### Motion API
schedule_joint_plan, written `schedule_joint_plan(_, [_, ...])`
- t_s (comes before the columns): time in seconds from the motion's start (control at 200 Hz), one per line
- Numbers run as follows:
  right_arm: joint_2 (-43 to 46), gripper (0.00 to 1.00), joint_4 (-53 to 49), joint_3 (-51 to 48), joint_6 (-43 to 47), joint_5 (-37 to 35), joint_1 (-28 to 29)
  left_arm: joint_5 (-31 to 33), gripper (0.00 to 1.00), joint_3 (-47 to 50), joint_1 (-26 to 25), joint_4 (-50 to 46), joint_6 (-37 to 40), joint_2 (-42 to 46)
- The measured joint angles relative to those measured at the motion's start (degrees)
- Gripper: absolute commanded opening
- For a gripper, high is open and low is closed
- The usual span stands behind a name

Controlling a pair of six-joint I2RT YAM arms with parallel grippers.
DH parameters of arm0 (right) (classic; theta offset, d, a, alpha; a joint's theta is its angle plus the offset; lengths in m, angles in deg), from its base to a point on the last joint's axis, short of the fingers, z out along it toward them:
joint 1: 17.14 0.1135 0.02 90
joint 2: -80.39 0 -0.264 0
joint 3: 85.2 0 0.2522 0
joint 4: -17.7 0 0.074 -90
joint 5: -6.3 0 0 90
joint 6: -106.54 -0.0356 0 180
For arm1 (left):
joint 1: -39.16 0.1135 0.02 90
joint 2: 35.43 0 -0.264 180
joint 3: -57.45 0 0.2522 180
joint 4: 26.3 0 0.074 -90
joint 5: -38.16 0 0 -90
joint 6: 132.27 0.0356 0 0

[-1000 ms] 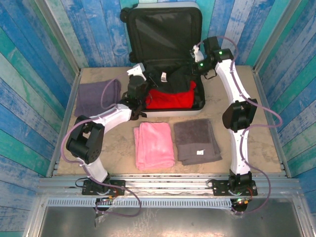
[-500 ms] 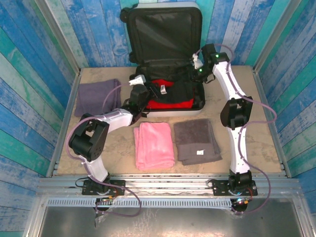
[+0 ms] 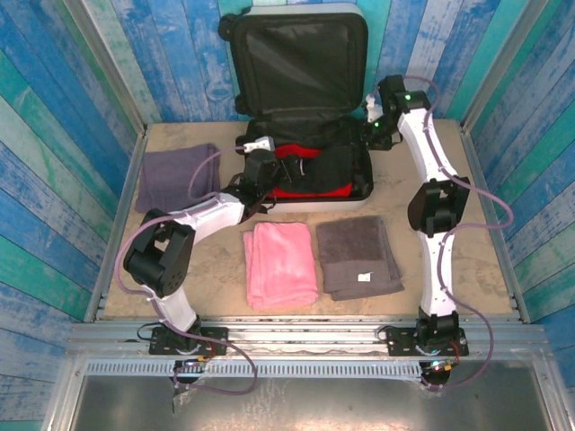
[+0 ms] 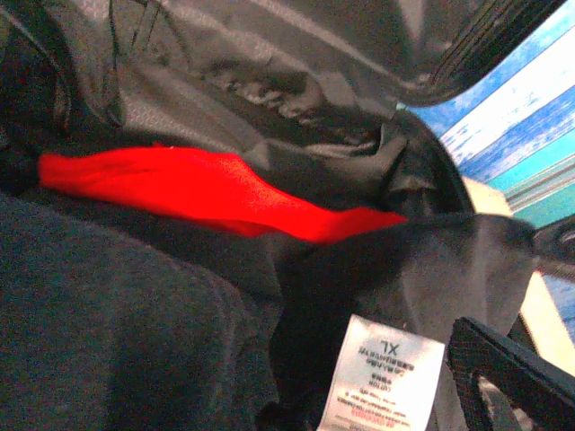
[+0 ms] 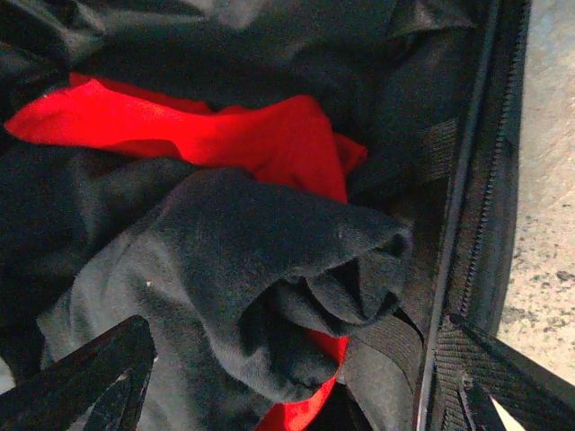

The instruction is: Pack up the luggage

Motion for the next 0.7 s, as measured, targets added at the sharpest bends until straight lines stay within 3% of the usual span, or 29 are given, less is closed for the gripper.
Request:
schedule_joint_plan(0.406, [1.3, 0.86, 1.1, -3.2, -5.4, 0.4, -0.3, 4.2, 0.93, 2.4, -0.2, -10.0, 7.1, 17.1])
schedule_joint_plan(0.701, [1.3, 0.88, 5.3, -6.8, -12.2, 2.3, -0.9, 4.4, 0.98, -0.8, -0.1, -16.5, 11.0, 18.3])
